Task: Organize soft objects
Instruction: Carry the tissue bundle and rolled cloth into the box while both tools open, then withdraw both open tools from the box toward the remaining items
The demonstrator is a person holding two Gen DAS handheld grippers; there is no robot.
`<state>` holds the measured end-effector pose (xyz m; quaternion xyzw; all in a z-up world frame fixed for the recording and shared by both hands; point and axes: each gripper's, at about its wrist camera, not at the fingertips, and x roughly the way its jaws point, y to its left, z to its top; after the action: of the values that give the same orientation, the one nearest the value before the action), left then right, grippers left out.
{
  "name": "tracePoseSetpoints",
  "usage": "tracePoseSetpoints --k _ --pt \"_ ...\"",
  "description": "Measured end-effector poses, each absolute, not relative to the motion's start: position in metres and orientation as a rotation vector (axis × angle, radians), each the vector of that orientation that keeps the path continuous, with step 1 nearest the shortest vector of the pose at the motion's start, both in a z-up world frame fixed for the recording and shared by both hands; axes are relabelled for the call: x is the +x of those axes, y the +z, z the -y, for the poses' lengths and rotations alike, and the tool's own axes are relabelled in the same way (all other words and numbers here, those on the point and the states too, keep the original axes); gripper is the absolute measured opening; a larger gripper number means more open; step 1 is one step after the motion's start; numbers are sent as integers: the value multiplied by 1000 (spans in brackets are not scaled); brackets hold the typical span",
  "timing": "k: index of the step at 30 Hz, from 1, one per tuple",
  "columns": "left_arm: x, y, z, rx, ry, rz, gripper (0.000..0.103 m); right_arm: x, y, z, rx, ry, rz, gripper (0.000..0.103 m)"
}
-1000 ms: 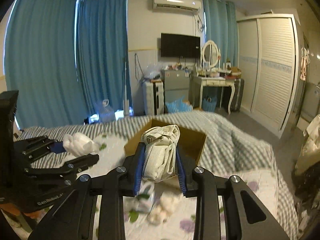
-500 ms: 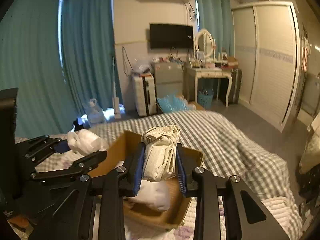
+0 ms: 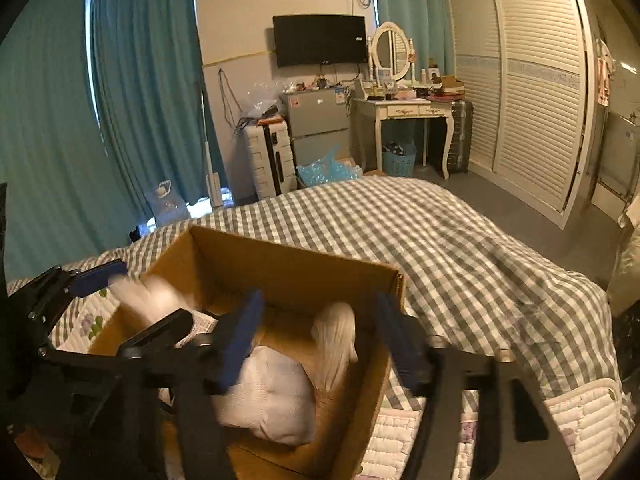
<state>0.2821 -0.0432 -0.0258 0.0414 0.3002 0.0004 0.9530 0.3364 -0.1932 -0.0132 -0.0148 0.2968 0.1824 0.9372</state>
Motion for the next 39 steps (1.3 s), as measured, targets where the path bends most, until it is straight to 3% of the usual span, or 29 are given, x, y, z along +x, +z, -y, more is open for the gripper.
tracePoseSetpoints --k 10,12,15,20,27,39 --pt "208 72 33 51 39 -515 88 258 97 219 -37 310 -483 68" --pt "183 99 33 49 41 -475 89 232 124 226 -42 303 -447 74" --pt "144 127 35 56 51 -423 97 196 151 232 -55 298 -411 83" --pt "92 146 40 79 60 -373 98 139 175 234 -90 317 -384 94" --pt "58 108 43 95 73 -424 98 95 141 243 -97 368 -450 94" --pt "78 -33 48 -4 113 -665 97 117 -23 232 -158 429 -735 94"
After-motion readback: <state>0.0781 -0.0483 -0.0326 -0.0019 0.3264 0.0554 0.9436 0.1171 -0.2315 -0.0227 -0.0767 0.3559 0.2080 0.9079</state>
